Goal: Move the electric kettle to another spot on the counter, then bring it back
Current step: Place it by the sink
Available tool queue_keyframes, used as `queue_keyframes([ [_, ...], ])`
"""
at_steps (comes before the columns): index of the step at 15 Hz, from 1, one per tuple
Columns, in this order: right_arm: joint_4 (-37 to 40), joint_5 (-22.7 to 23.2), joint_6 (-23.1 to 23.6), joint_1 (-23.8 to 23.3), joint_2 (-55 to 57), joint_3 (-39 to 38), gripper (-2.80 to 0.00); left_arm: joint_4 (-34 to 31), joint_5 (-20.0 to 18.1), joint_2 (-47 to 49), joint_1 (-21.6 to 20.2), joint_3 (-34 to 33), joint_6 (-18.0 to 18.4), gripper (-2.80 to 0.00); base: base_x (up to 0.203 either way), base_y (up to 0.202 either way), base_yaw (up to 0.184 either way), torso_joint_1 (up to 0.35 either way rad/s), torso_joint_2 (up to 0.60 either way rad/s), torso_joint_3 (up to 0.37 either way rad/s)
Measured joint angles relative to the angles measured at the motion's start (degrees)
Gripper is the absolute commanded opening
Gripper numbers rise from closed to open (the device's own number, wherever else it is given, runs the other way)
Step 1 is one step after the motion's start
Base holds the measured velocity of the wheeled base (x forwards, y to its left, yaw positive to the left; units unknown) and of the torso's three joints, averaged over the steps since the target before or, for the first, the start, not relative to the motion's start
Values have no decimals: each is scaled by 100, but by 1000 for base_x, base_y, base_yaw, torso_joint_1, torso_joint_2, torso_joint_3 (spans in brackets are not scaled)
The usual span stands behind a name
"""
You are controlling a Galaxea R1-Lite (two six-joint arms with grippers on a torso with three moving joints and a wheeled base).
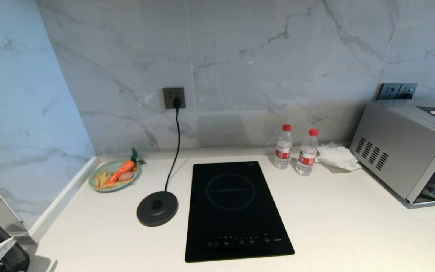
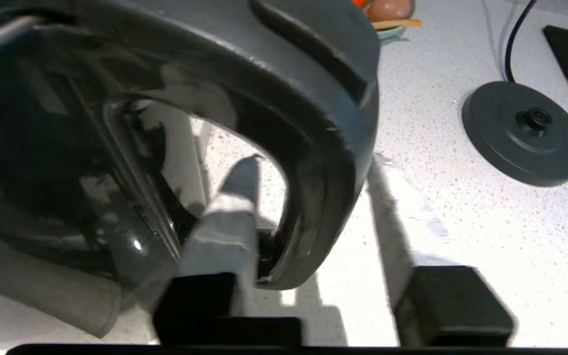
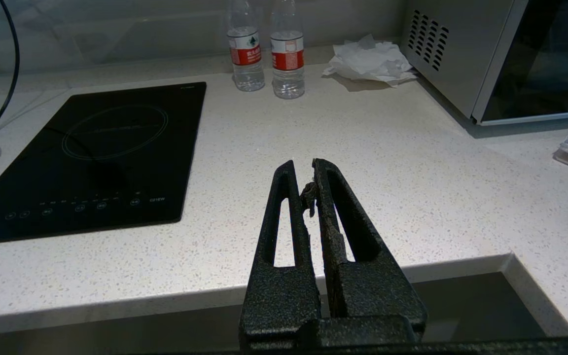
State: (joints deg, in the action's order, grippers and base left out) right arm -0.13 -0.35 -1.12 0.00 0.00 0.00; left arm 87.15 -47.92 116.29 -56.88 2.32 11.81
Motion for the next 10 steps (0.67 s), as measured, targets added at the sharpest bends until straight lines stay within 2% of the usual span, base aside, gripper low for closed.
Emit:
queue_keyframes([
  [7, 0, 0, 0, 0, 0, 0, -280, -2, -10, 2, 10, 2, 14, 0, 0, 0, 0, 0, 0, 0],
  [10, -2, 2, 0, 0, 0, 0, -280, 2, -84, 29, -172, 11, 13, 0, 0, 0, 0, 0, 0, 0],
])
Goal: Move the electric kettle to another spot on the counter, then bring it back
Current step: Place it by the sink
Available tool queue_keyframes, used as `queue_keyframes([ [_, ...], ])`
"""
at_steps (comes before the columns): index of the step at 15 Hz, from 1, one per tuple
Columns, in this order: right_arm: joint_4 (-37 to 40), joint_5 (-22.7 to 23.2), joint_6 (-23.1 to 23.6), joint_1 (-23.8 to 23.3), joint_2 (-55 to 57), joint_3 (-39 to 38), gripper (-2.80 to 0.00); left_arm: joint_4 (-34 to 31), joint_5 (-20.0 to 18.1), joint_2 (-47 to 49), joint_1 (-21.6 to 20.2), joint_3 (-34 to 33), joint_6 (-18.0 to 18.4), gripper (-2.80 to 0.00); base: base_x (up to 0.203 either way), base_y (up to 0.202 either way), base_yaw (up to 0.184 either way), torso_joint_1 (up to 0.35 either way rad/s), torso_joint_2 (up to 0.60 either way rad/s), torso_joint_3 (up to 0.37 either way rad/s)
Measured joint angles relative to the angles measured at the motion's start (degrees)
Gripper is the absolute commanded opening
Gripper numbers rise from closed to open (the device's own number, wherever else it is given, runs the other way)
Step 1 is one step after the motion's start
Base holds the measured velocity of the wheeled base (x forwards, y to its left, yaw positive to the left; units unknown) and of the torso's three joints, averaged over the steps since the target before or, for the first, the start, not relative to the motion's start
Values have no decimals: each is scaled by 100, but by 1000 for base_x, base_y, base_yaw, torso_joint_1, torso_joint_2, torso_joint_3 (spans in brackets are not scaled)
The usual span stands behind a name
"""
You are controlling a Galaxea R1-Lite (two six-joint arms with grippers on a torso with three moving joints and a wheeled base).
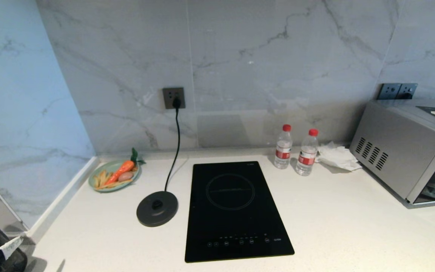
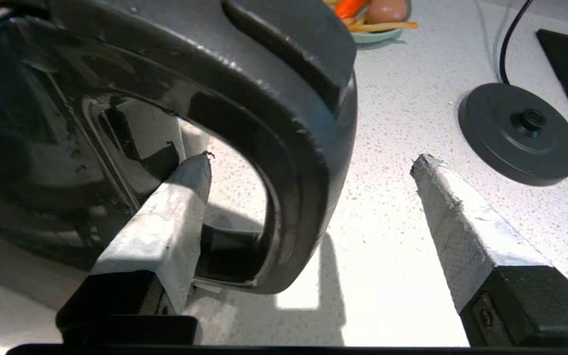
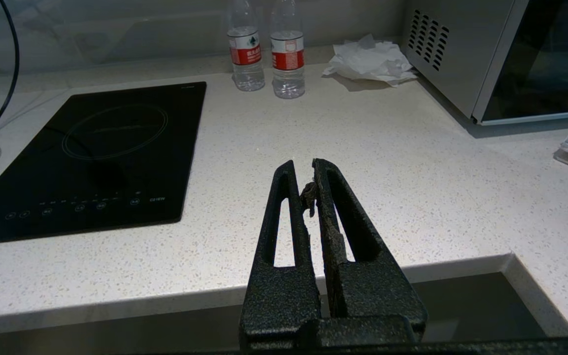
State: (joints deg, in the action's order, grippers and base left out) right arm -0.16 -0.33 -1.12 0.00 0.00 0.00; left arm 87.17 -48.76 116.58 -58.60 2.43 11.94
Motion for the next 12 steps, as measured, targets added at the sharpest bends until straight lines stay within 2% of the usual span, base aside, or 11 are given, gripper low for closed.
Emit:
queue_keyframes([
  [3, 2, -2, -2, 0, 0, 0, -280, -5, -410, 60, -472, 21, 29, 0, 0, 0, 0, 0, 0, 0],
  [6, 0, -2, 0, 0, 0, 0, -280, -2, -494, 87, -712, 20, 44, 0, 0, 0, 0, 0, 0, 0],
  [8, 0, 0, 0, 0, 0, 0, -280, 4, -518, 39, -679, -105, 65, 0, 0, 0, 0, 0, 0, 0],
  [12, 3, -2, 0, 0, 0, 0, -280, 1, -582, -104, -305, -233, 40, 0, 0, 0, 0, 0, 0, 0],
])
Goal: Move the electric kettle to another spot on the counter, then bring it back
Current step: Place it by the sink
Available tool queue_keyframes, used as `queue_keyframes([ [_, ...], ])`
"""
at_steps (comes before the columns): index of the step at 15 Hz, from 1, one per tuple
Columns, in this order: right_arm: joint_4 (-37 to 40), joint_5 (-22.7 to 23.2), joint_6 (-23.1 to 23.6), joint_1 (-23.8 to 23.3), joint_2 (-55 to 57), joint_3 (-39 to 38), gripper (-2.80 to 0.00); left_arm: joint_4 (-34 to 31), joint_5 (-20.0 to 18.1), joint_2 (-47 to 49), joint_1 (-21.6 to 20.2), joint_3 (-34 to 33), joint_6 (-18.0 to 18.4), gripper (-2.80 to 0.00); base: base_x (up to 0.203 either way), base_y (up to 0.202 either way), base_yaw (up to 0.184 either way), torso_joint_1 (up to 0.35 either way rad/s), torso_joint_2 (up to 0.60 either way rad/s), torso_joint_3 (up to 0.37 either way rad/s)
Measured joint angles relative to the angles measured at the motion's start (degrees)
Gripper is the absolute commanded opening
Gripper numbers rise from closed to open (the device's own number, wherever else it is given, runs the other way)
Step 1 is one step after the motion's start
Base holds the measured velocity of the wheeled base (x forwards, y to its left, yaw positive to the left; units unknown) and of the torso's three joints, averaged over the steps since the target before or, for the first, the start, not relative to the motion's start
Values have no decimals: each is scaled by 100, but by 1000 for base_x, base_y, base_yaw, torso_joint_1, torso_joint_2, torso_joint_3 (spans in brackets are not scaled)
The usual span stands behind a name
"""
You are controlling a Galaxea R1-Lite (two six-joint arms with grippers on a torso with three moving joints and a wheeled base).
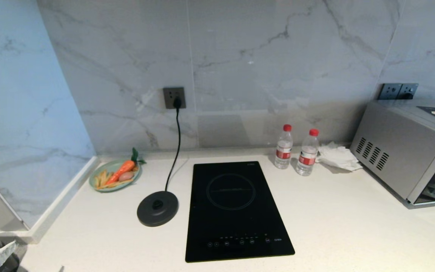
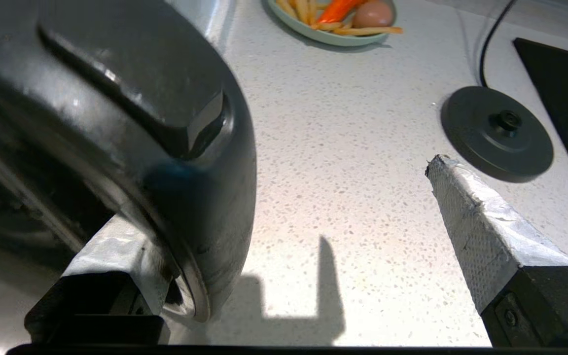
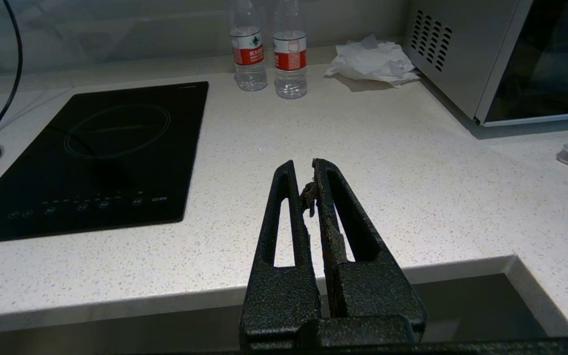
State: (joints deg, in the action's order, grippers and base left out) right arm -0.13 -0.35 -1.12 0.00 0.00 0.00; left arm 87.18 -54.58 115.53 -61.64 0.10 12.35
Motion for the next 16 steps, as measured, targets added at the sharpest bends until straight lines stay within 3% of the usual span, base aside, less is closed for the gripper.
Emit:
queue_keyframes([
  [10, -3, 1, 2, 0, 0, 0, -280, 1, -40, -51, 1146, 2, -22, 0, 0, 0, 0, 0, 0, 0],
  [12, -3, 2, -2, 0, 0, 0, -280, -3, 24, 63, 1112, 82, -13, 0, 0, 0, 0, 0, 0, 0],
  [16, -3, 0, -2, 0, 0, 0, -280, -7, 30, 337, 625, 362, -26, 0, 0, 0, 0, 0, 0, 0],
])
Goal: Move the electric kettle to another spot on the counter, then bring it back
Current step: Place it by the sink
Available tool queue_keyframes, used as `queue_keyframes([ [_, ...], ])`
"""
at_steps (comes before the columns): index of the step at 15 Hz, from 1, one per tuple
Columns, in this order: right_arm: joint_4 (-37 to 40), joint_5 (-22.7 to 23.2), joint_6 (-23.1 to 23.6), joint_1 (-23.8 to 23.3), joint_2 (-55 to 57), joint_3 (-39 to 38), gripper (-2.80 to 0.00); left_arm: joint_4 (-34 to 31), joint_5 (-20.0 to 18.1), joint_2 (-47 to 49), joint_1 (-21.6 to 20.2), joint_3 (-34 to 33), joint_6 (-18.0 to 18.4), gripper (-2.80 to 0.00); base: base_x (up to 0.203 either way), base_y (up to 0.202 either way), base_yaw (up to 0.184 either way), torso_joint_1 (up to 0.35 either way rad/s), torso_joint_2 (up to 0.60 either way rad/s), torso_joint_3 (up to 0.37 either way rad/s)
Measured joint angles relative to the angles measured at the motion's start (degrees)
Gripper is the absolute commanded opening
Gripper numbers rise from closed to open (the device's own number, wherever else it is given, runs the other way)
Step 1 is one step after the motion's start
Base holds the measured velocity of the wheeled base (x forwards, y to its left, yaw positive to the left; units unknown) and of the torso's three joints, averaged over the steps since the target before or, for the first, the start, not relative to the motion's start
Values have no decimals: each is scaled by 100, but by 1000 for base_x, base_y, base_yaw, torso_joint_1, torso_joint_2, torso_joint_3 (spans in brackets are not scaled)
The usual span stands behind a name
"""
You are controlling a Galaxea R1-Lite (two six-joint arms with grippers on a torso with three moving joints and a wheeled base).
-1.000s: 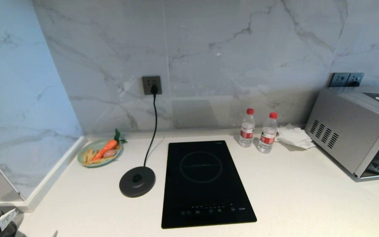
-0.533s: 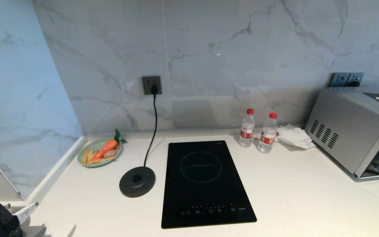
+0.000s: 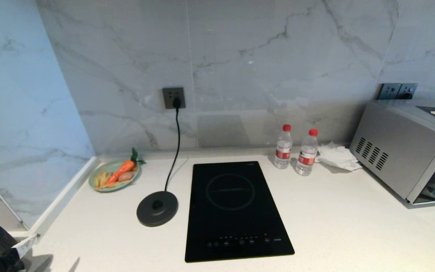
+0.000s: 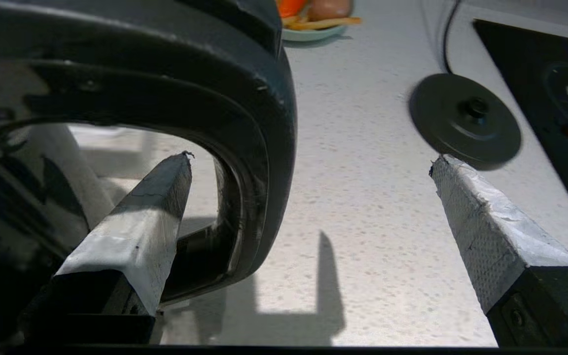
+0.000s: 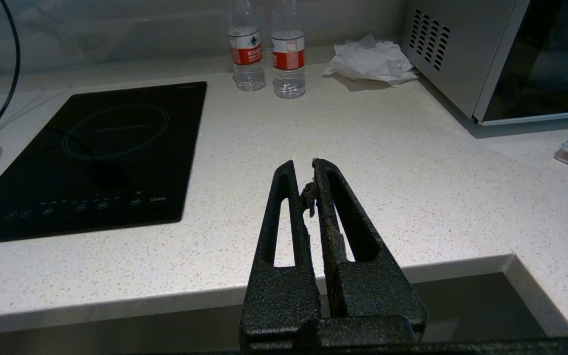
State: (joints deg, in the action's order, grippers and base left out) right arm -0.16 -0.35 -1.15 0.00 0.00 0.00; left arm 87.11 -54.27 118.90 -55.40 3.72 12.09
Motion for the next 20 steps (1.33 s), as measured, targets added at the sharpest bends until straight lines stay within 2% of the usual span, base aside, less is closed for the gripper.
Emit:
queue_keyframes([
  [5, -2, -1, 2, 0, 0, 0, -280, 5, -1, 153, -364, 262, -177, 0, 0, 0, 0, 0, 0, 0],
  [8, 0, 0, 0, 0, 0, 0, -280, 4, -18, 128, -327, 209, -182, 0, 0, 0, 0, 0, 0, 0],
  [11, 0, -2, 2, 0, 0, 0, -280, 5, -22, -23, -76, 149, -249, 0, 0, 0, 0, 0, 0, 0],
  [14, -2, 3, 0, 0, 0, 0, -280, 4, -16, -324, 56, 171, -626, 0, 0, 0, 0, 0, 0, 0],
  [16, 0, 2, 2, 0, 0, 0, -280, 6, -18, -545, 53, 146, -819, 0, 0, 0, 0, 0, 0, 0],
  [20, 2, 2, 0, 0, 0, 0, -280, 4, -55, -620, -202, 162, -827, 0, 0, 0, 0, 0, 0, 0],
])
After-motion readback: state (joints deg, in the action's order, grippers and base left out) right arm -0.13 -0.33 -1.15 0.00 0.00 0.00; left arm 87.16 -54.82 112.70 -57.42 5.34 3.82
